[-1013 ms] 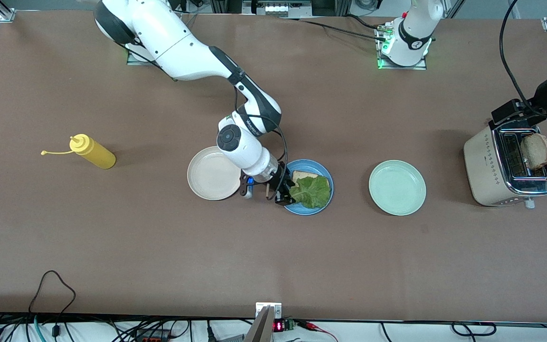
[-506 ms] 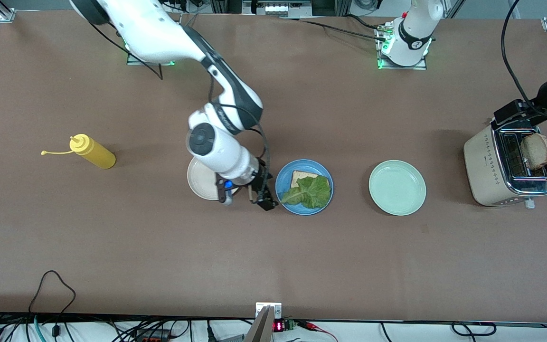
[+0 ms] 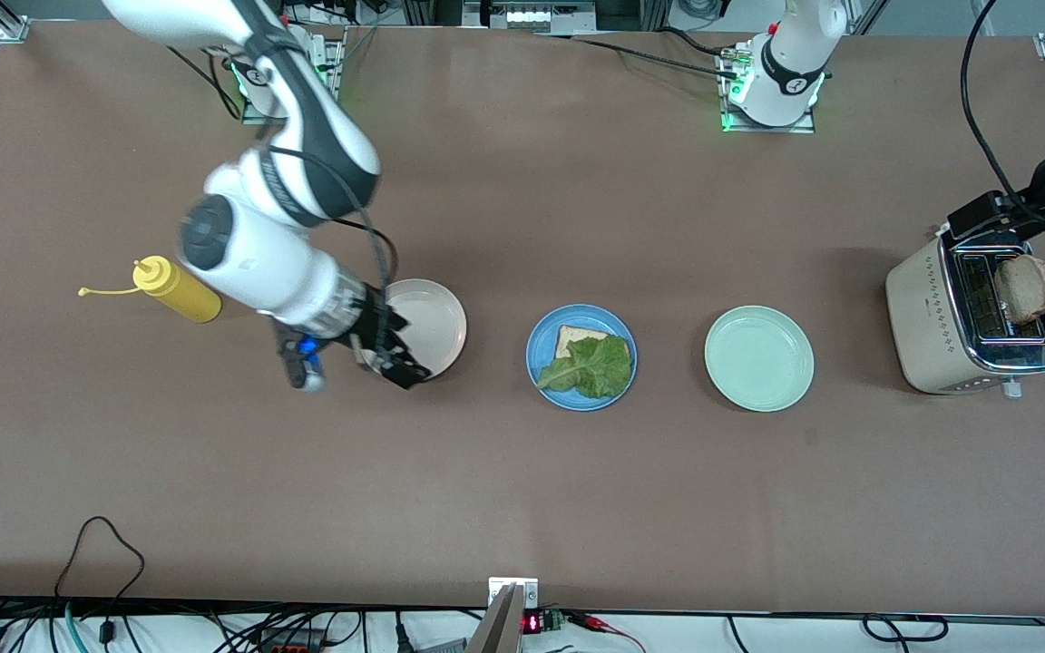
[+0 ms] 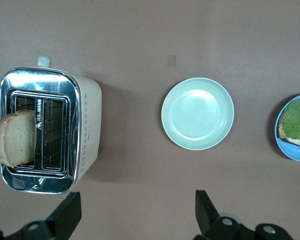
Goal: Make sandwich in blue plate with both arms
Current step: 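Withdraw the right gripper back toward the yellow bottle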
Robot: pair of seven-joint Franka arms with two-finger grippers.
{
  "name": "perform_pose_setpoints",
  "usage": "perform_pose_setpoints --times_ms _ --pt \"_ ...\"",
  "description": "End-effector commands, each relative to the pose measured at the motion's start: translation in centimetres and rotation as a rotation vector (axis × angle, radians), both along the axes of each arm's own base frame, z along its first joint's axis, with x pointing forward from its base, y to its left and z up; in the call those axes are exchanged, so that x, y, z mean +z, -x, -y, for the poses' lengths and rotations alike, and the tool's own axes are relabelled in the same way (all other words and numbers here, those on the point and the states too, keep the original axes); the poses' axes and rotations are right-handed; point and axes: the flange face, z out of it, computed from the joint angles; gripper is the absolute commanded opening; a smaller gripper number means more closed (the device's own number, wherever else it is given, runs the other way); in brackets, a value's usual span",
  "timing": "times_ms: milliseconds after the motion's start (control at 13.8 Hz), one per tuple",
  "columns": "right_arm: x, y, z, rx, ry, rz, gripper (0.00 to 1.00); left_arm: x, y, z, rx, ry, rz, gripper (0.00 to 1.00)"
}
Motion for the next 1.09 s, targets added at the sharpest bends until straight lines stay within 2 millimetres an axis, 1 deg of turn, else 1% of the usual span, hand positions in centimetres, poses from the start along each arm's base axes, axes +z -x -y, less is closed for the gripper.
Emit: perform_pose_setpoints --times_ms 0,145,289,362,434,579,651,796,1013 --pt "2.8 3.0 7.3 0.306 0.003 -0.024 1.00 0.8 0.4 0.0 -0.014 0.019 -0.007 1.00" --pt "4.2 4.0 12.4 0.449 -0.010 -0.052 1.00 0.9 0.3 0.1 -0.019 0.018 -0.004 1.00" --pt "5.2 5.8 17.9 0.518 -0.011 -0.036 1.00 0.9 0.4 0.7 -0.029 0.017 -0.004 1.00" --pt "5.4 7.3 21.0 0.542 -0.011 -0.019 1.00 0.8 0.3 0.7 -0.029 0.017 -0.005 1.00" --pt "5.2 8.5 23.4 0.587 -0.004 -0.003 1.00 0.9 0.4 0.7 -0.029 0.017 -0.004 1.00" --pt "5.1 10.2 28.1 0.756 0.045 0.032 1.00 0.8 0.3 0.7 -0.029 0.017 -0.005 1.00" --pt "5.0 10.7 30.3 0.827 0.058 0.035 1.00 0.8 0.3 0.6 -0.028 0.017 -0.005 1.00" --pt "4.2 11.6 34.5 0.926 0.037 0.049 1.00 0.8 0.4 0.4 -0.022 0.017 -0.007 1.00" --pt "3.1 12.7 39.3 1.032 0.043 0.074 1.00 0.8 0.3 0.1 -0.017 0.019 -0.005 1.00"
